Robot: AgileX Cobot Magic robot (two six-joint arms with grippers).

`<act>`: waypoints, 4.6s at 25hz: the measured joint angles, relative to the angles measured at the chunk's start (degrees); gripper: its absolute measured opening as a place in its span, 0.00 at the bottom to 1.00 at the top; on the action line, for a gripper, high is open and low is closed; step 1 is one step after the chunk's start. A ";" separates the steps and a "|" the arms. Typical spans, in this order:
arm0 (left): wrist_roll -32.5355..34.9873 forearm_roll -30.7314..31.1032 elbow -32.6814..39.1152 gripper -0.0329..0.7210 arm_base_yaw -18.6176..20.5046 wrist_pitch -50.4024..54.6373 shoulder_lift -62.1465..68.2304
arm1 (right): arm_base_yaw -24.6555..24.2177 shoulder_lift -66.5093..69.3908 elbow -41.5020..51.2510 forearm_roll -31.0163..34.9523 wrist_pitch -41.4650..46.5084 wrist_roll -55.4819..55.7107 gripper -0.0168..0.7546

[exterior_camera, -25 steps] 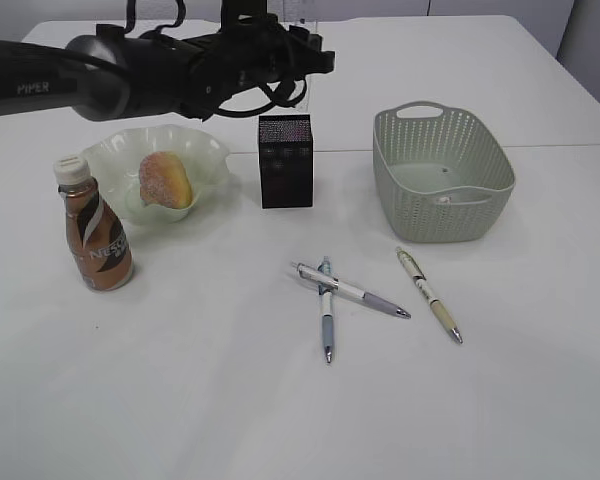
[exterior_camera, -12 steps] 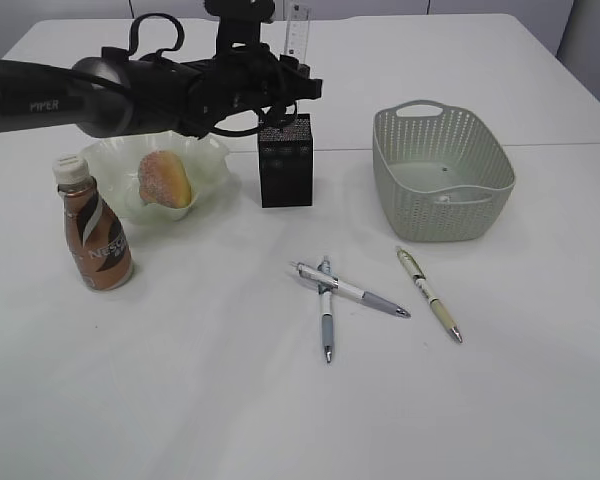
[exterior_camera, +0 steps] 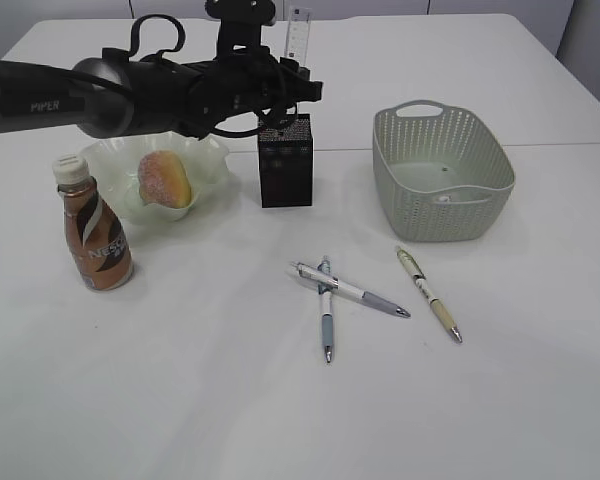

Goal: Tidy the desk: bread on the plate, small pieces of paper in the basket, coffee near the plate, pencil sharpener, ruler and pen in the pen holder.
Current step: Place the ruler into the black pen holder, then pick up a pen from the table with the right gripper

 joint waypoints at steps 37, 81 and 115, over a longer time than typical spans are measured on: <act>0.00 -1.32 0.00 0.61 0.57 1.90 -0.11 | 0.00 0.00 0.00 0.00 -1.08 0.00 0.63; 0.44 -7.54 0.00 0.57 0.35 79.60 -26.62 | 0.70 8.03 -0.65 12.26 2.27 -12.03 0.63; 0.83 -4.66 0.00 0.52 1.32 81.28 -55.39 | 15.79 53.25 -18.78 9.39 -17.94 -46.34 0.63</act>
